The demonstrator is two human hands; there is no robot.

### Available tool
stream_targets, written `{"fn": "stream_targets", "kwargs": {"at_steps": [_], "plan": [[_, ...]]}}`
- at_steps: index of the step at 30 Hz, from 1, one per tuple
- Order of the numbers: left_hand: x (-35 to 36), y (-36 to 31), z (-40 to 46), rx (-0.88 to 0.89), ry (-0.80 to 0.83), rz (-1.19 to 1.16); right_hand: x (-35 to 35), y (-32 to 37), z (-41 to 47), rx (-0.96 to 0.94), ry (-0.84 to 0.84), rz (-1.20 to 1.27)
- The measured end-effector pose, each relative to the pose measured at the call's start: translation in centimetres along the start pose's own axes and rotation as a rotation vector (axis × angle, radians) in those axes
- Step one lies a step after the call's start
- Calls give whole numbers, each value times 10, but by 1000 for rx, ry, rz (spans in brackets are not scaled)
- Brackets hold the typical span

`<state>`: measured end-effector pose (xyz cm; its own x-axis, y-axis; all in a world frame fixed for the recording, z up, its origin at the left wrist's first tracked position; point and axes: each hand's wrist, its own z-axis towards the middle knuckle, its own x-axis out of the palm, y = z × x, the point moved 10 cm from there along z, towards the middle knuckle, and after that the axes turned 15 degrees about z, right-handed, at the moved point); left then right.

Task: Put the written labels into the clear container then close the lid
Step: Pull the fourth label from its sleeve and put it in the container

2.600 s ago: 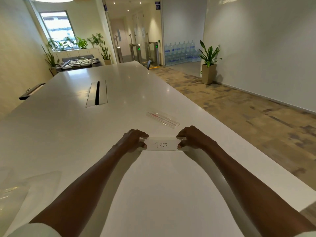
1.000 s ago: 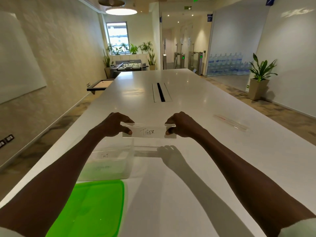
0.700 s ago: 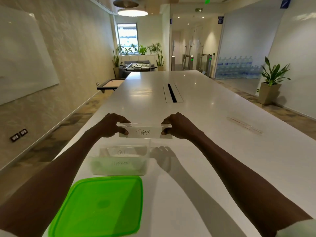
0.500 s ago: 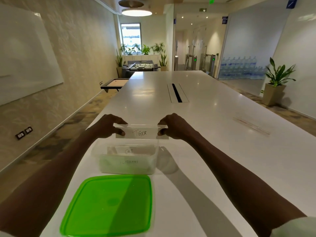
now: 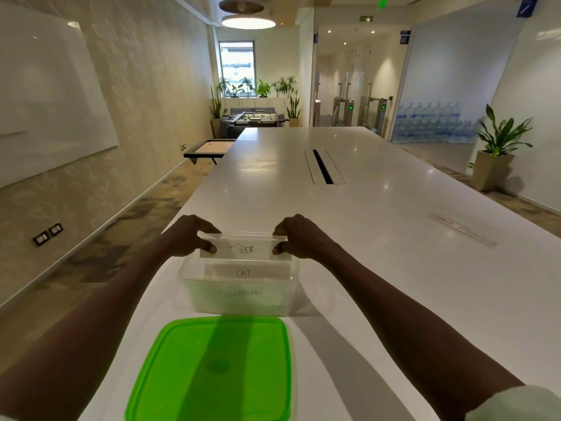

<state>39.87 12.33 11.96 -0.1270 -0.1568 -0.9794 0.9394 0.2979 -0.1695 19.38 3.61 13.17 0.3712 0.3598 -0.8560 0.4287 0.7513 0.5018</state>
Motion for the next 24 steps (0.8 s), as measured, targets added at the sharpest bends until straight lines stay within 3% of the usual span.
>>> {"fn": "stream_targets", "kwargs": {"at_steps": [7,12,24], "plan": [[22,0,12,18,19,88,19,-13,9,47,55,-87],[39,-9,18,79,52,341,33,-9,15,-6,76,-210],[55,-14,14,81,107,528,58,-3,22,-25,191,-354]]}}
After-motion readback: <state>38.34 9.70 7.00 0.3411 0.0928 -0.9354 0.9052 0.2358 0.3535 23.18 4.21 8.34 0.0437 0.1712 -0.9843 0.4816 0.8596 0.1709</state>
